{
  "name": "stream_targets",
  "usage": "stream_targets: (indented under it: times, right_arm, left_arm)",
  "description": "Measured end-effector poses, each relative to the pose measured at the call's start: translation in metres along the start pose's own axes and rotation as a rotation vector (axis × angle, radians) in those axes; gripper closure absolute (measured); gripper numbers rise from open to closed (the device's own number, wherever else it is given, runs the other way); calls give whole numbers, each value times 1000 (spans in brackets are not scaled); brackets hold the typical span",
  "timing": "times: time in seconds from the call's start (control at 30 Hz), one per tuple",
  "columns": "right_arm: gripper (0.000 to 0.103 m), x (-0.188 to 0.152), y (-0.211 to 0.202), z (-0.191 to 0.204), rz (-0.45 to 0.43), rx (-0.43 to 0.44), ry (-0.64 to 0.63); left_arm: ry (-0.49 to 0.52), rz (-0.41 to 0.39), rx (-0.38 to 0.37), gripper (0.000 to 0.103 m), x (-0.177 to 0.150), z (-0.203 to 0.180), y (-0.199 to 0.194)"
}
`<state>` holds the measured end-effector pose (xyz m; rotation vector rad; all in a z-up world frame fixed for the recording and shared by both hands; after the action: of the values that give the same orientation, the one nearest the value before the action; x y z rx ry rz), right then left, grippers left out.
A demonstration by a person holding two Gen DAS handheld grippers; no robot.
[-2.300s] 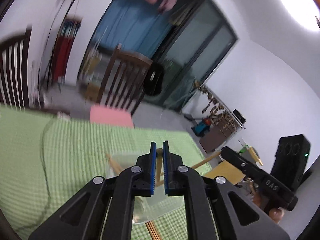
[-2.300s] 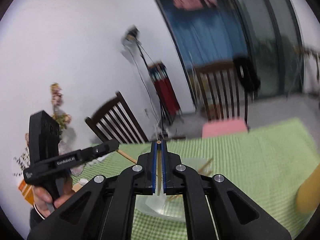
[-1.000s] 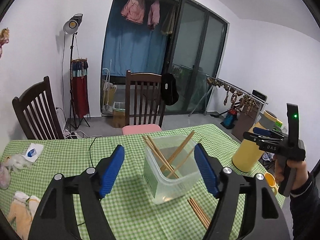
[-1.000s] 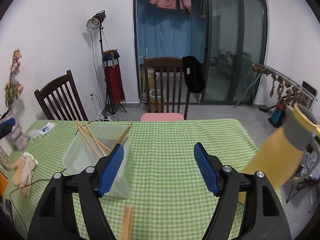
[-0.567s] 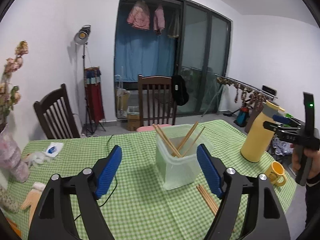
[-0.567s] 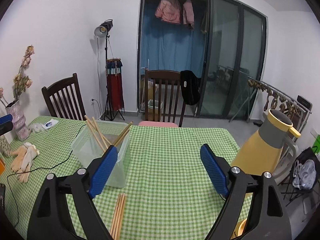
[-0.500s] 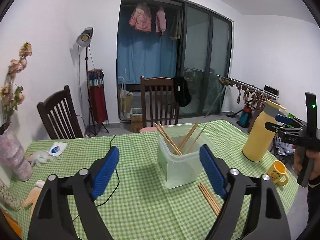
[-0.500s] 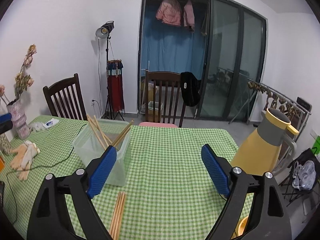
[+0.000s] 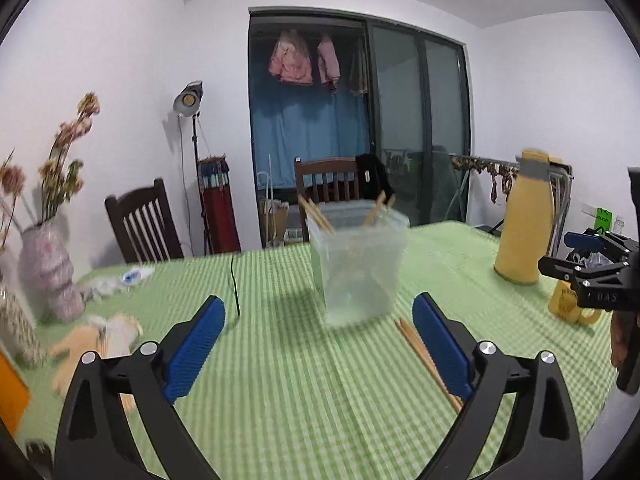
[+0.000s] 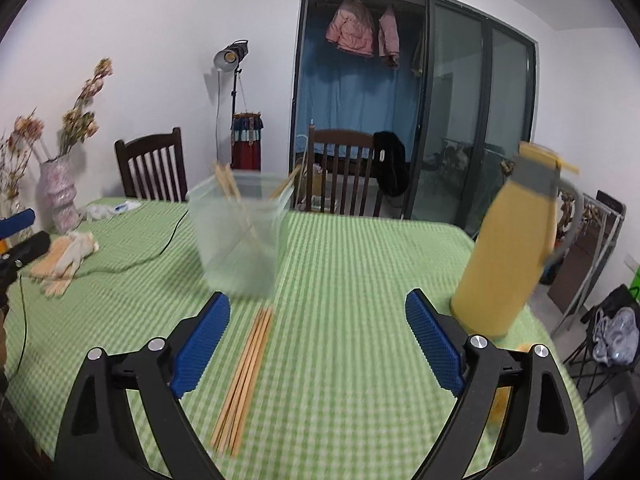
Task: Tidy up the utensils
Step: 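Withdraw both open tools from the container toward the remaining chopsticks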
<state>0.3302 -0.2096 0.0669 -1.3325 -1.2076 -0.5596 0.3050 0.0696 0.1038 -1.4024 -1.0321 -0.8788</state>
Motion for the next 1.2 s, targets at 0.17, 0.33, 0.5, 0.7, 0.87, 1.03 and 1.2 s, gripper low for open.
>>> stream_targets:
  times: [0.17, 0.33, 0.5, 0.7, 0.87, 1.03, 1.2]
  right_arm:
    - [17, -53, -22, 20, 11, -76, -45]
    - [17, -115, -43, 40, 63, -78, 11]
    - [17, -149, -57, 64, 86, -51, 38]
    - [17, -169, -57, 76, 124, -40, 4]
    - [17, -168, -52, 66, 138, -45, 39]
    - [17, -161, -44, 58, 154, -42, 56]
    - [17, -147, -36, 47, 163, -39, 84]
  left_arm:
    - [-7, -30, 95, 11, -70, -6, -28]
    - [-54, 2, 104, 11, -140, -11, -58]
    - [-79, 80, 81, 11, -185, -12, -70]
    - [-40, 116, 47, 11, -199, -22, -72]
    - [-48, 140, 27, 11, -195, -28, -62]
    - [-54, 143, 42, 11, -180, -24, -54]
    - [-63, 132, 57, 11, -167, -15, -47]
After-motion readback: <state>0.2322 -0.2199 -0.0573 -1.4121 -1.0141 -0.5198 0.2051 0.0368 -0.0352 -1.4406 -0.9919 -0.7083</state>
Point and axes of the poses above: each gripper's, at about its wrist camera, not at the fingertips, and y roughly the way its jaws point, z to its left, x to its top, the point moved 8 cm from there along y, roughly the way its jaws point, and after that the axes turned 9 degrees about -y, right-handed, at the moved point
